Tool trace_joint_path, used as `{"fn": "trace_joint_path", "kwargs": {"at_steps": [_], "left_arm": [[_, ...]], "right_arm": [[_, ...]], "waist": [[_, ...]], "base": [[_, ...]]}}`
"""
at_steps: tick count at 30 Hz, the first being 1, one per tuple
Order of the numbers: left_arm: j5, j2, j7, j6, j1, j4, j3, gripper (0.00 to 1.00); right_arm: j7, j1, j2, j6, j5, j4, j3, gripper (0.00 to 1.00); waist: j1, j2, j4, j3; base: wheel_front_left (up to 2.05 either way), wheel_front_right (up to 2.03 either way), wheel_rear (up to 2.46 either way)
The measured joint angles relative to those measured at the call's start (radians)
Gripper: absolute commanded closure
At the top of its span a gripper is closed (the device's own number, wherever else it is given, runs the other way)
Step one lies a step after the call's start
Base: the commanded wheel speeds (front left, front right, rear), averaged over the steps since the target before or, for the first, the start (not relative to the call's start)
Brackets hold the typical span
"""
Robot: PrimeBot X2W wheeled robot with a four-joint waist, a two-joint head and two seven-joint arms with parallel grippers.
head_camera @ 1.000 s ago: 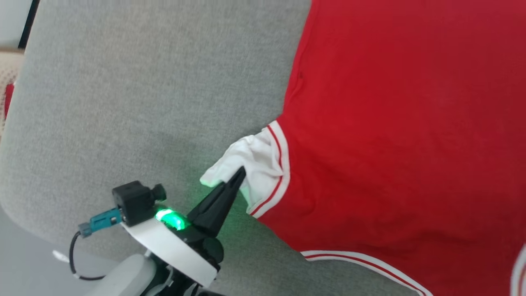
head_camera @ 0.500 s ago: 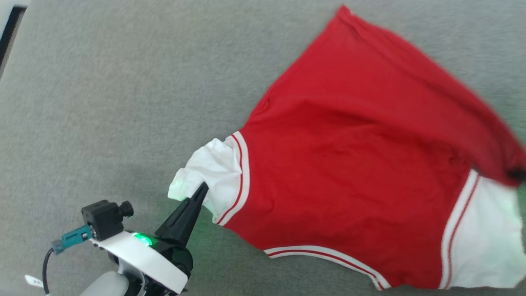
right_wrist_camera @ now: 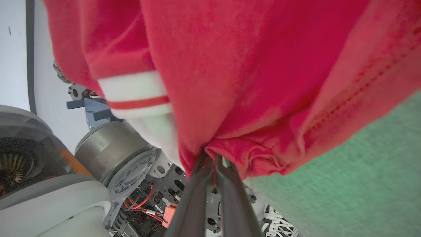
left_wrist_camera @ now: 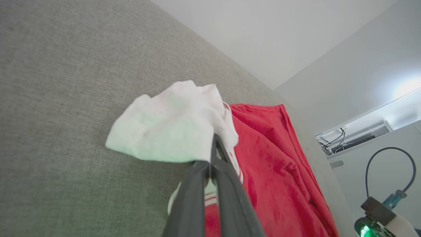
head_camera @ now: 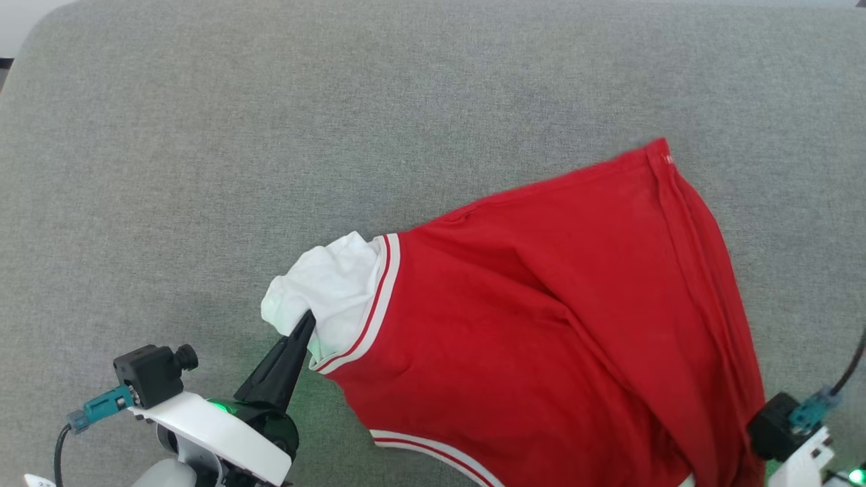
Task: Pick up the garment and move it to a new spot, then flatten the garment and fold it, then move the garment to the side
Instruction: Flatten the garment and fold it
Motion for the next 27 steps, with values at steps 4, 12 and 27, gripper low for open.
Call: {"fn": "trace_joint_path", "kwargs": {"at_steps": [4, 12, 27], "left_arm": [[0.002, 0.0, 0.0, -0.002, 0.0, 0.006, 0.003, 1.0], [0.005, -0.014, -0.001, -0.006, 0.01, 0.009, 0.009, 1.0], [0.031, -0.083, -0.001, -0.024, -0.049, 0.021, -0.016, 1.0]], "right_arm": [[0.014, 0.024, 0.054, 0.0, -0.051, -0.028, -0.044, 1.0], [0.012, 0.045, 0.084, 0.0, -0.106, -0.111, -0.32, 0.0], [-0.006, -0.391, 0.092, 0.0, -0.255, -0.04, -0.403, 0.0]], "waist": [[0.0, 0.0, 0.001, -0.001], [0.0, 0.0, 0.004, -0.01], [0.0, 0.0, 0.056, 0.043]], "base": [[0.0, 0.0, 0.0], [0.0, 0.0, 0.0], [0.0, 0.0, 0.0]]}}
